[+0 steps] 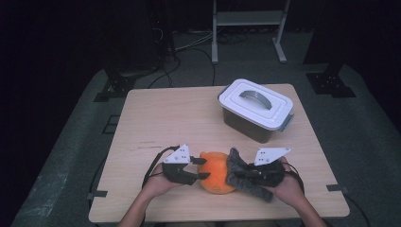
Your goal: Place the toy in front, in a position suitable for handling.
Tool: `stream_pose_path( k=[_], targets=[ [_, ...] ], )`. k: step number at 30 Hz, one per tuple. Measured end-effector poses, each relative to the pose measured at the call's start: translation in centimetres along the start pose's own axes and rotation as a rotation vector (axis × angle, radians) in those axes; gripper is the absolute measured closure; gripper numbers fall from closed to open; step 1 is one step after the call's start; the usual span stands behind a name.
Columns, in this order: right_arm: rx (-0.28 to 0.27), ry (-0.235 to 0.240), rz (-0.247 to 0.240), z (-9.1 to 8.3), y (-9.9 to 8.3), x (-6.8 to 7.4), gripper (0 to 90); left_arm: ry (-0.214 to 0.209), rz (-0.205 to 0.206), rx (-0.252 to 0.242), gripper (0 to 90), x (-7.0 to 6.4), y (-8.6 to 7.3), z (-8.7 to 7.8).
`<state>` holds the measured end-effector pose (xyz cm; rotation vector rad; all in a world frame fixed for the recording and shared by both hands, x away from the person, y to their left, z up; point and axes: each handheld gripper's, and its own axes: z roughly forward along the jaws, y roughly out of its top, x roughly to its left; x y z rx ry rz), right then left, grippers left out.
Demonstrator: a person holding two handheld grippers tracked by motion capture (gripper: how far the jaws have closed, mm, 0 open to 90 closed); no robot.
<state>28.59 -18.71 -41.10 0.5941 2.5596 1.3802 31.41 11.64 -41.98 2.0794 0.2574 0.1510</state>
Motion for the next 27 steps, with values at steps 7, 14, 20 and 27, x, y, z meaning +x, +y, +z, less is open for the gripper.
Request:
stream_pose_path(
  k=[7,14,20,27],
  targets=[
    [0.0,0.018,-0.063,1.2,0.6,1.3,73.5,-0.006,0.004,-0.022,44.3,-0.3,0.5,0.2],
    [0.01,0.004,-0.039,0.5,-0.2,0.1,73.5,-0.064,-0.017,-0.052,39.7,-0.4,0.6,0.4],
    [0.005,-0.002,-0.015,0.0,-0.2,0.0,73.8,-0.021,-0.018,-0.038,46.8,-0.6,0.9,0.9],
    [-0.019,0.002,-0.053,0.6,0.4,0.9,72.5,0.006,-0.039,-0.047,46.8,-0.7,1.1,1.2]
  ],
)
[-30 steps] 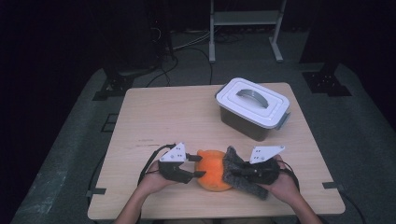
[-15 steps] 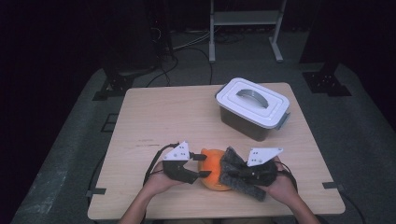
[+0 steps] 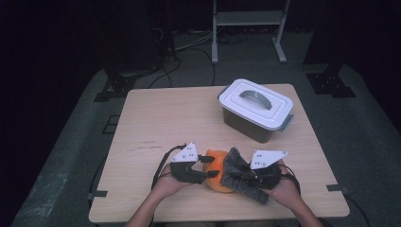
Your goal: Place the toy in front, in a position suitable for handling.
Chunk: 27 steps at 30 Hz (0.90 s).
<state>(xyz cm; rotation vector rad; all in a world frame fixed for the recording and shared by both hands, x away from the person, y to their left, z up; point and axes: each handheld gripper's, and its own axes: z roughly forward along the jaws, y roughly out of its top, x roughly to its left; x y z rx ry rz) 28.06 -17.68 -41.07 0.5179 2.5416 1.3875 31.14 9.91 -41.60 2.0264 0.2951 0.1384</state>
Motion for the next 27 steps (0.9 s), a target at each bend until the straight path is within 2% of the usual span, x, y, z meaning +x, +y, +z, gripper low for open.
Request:
stream_pose_path(
  k=[2,4,9,11,14,17,19,21,25,27],
  targets=[
    [0.002,0.011,0.012,-0.2,-0.3,-0.5,72.8,-0.009,0.01,-0.006,44.3,0.1,0.1,-0.5],
    [0.013,0.007,0.021,-0.4,-0.7,-0.8,72.7,-0.014,0.0,-0.009,44.1,0.2,0.2,-0.9],
    [0.04,-0.006,0.04,-0.9,-1.2,-1.3,72.9,-0.018,-0.023,-0.009,46.8,0.4,-0.3,-0.5],
    [0.019,-0.001,0.04,-1.2,-0.8,-0.9,73.1,-0.006,-0.03,-0.017,46.9,0.3,-0.2,-0.3],
    [-0.038,0.039,0.029,-1.1,0.2,0.0,72.9,0.023,-0.054,-0.031,47.1,0.2,-0.1,0.1],
    [-0.002,0.028,-0.023,-0.2,0.4,0.8,71.9,0.038,-0.069,-0.043,47.0,0.2,-0.2,0.2],
    [0.02,0.032,-0.033,0.2,0.0,0.7,72.0,0.04,-0.068,-0.042,45.9,0.2,-0.2,0.0],
    [0.03,0.034,-0.031,-0.1,-0.2,0.3,72.1,0.044,-0.074,-0.044,44.1,0.3,-0.1,-0.2],
    [0.06,0.024,-0.019,-0.7,-0.9,-0.3,72.4,0.022,-0.092,-0.044,43.2,0.3,-0.3,-0.1],
    [0.034,0.032,0.01,-1.1,-0.7,-0.4,72.9,0.014,-0.088,-0.039,42.8,0.2,-0.3,0.2]
  ],
)
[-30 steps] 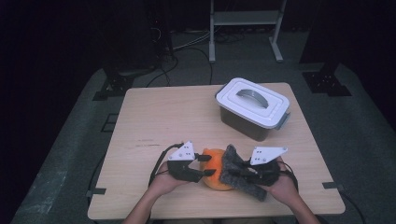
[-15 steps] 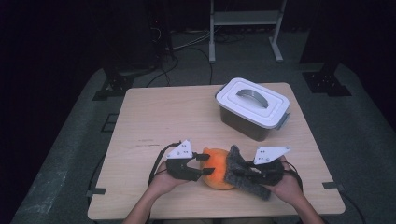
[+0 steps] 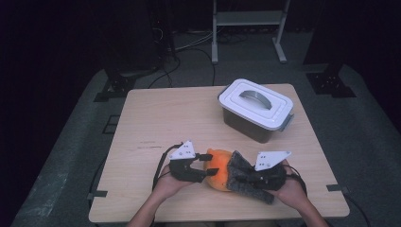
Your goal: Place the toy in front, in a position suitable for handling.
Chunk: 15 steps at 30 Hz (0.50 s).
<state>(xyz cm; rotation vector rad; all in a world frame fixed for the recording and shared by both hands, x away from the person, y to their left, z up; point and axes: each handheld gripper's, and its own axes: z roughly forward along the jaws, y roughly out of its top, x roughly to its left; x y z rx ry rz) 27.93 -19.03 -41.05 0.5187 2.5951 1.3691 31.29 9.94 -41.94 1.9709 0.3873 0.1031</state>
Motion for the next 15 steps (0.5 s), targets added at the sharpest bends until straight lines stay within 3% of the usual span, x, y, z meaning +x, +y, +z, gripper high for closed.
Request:
stream_pose_path(
  k=[4,8,11,15],
  targets=[
    [-0.063,-0.018,-0.001,-0.1,1.3,0.2,72.1,-0.027,0.043,0.005,42.8,-0.6,0.2,0.4],
    [-0.048,-0.005,0.013,0.4,0.8,-0.3,72.0,-0.017,0.07,0.016,40.3,-0.7,0.3,0.1],
    [0.0,-0.021,-0.001,0.3,0.3,-0.3,72.1,0.019,0.045,0.023,28.8,-0.5,0.4,-0.1],
    [0.0,0.02,0.03,-0.2,-0.1,-0.6,72.3,0.006,0.054,0.03,31.8,-0.7,0.2,0.2]
  ],
)
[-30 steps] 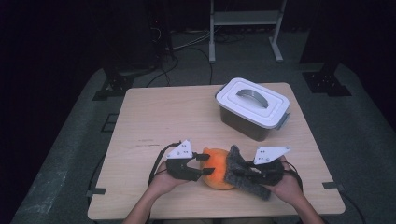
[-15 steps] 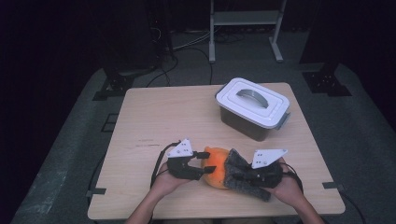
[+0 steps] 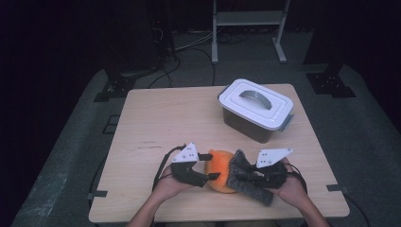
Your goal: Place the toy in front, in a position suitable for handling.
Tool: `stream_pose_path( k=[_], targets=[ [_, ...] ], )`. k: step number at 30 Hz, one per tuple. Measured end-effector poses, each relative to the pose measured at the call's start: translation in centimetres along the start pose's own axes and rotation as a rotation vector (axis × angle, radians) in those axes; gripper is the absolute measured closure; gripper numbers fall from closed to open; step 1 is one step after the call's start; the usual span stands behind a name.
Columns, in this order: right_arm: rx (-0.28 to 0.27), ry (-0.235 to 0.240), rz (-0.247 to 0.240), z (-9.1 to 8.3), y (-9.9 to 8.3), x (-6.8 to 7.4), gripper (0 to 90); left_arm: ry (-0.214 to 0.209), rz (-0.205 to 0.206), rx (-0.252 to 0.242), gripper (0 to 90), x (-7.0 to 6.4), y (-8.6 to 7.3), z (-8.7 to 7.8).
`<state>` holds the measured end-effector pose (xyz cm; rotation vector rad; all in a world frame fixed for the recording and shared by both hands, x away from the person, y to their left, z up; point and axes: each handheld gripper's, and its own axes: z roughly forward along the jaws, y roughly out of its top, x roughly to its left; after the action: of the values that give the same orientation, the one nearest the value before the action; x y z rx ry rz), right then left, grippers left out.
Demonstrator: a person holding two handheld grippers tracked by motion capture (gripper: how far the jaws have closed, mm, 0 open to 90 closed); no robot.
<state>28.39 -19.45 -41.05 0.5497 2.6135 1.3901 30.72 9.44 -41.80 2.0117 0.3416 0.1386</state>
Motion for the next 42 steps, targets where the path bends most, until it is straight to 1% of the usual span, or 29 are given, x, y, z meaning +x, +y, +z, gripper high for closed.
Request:
stream_pose_path(
  k=[2,4,5,7,10,11,12,13,14,16,17,18,20,21,24,25,27,29,30,32,34,35,36,38,40,41,42],
  targets=[
    [-0.043,0.004,0.014,-0.4,0.4,-0.1,72.2,-0.02,0.011,0.004,33.1,-0.1,0.0,0.1],
    [-0.071,-0.018,0.003,-0.6,1.2,-0.3,71.6,-0.045,0.046,0.01,34.3,-0.4,0.0,0.3],
    [-0.083,-0.03,0.006,-0.5,1.5,-0.5,71.5,-0.054,0.068,0.012,34.7,-0.6,0.0,0.4],
    [-0.094,-0.022,0.016,-0.3,1.9,-0.8,71.5,-0.063,0.1,0.017,34.9,-0.9,0.0,0.4],
    [-0.082,-0.01,0.027,0.4,1.7,-1.1,71.6,-0.063,0.1,0.023,33.8,-0.7,0.1,0.1],
    [-0.075,-0.012,0.026,0.4,1.6,-1.1,71.7,-0.058,0.092,0.01,32.2,-0.5,0.2,-0.1],
    [-0.065,-0.015,0.023,0.4,1.5,-1.1,71.9,-0.039,0.085,-0.005,30.8,-0.4,0.3,-0.4],
    [-0.057,-0.015,0.021,0.3,1.3,-1.1,71.9,-0.011,0.073,-0.012,27.4,-0.3,0.4,-0.6],
    [-0.057,-0.003,0.028,0.2,1.2,-1.1,71.9,0.002,0.06,-0.008,25.5,-0.1,0.5,-0.7],
    [-0.045,0.042,0.038,0.1,0.8,-1.0,71.9,-0.018,0.037,0.0,25.6,0.1,0.2,-0.5],
    [-0.036,0.061,0.036,0.1,0.7,-0.8,71.8,-0.032,0.036,0.017,25.8,0.0,0.1,-0.2],
    [-0.027,0.074,0.033,0.0,0.7,-0.7,71.7,-0.046,0.042,0.026,26.2,-0.2,0.0,0.0],
    [-0.016,0.072,0.013,-0.2,1.0,-0.3,72.0,-0.053,0.069,0.029,28.7,-0.5,0.0,0.2],
    [-0.026,0.069,0.013,-0.4,1.3,-0.1,72.1,-0.056,0.083,0.031,29.7,-0.6,0.2,0.2],
    [-0.08,0.065,-0.001,-0.6,2.3,0.3,72.2,-0.082,0.132,0.022,32.2,-1.2,0.2,0.4],
    [-0.079,0.056,-0.012,-0.4,2.6,0.4,72.0,-0.087,0.149,0.024,32.4,-1.4,0.3,0.4],
    [-0.06,0.046,-0.033,0.0,2.8,0.5,71.7,-0.086,0.165,0.032,32.3,-1.5,0.3,0.4],
    [-0.058,0.064,-0.021,0.2,2.5,0.2,71.7,-0.091,0.154,0.03,32.6,-1.3,0.2,0.3],
    [-0.054,0.071,-0.014,0.1,2.2,0.0,71.7,-0.087,0.151,0.03,32.6,-1.2,0.2,0.3],
    [-0.039,0.062,-0.009,-0.2,1.8,-0.3,71.7,-0.081,0.146,0.035,32.4,-1.1,0.2,0.1],
    [-0.027,0.063,0.006,-0.4,1.1,-0.6,71.7,-0.082,0.13,0.034,31.0,-1.0,0.3,0.1],
    [-0.024,0.065,0.016,-0.6,0.8,-0.6,71.7,-0.099,0.113,0.029,30.4,-1.0,0.4,0.1],
    [-0.025,0.07,0.025,-0.6,0.6,-0.7,71.7,-0.112,0.107,0.027,30.2,-1.0,0.4,0.0],
    [-0.025,0.085,0.027,-0.8,0.3,-0.5,71.9,-0.118,0.118,0.031,30.8,-1.2,0.6,0.1],
    [-0.017,0.107,0.028,-0.9,0.4,-0.3,72.0,-0.114,0.136,0.034,33.3,-1.5,0.6,0.2],
    [-0.025,0.116,0.024,-0.9,0.6,-0.2,71.9,-0.109,0.144,0.04,33.4,-1.6,0.7,0.2],
    [-0.038,0.116,0.025,-0.9,0.9,-0.1,71.9,-0.111,0.149,0.041,33.5,-1.6,0.7,0.2]
  ],
)
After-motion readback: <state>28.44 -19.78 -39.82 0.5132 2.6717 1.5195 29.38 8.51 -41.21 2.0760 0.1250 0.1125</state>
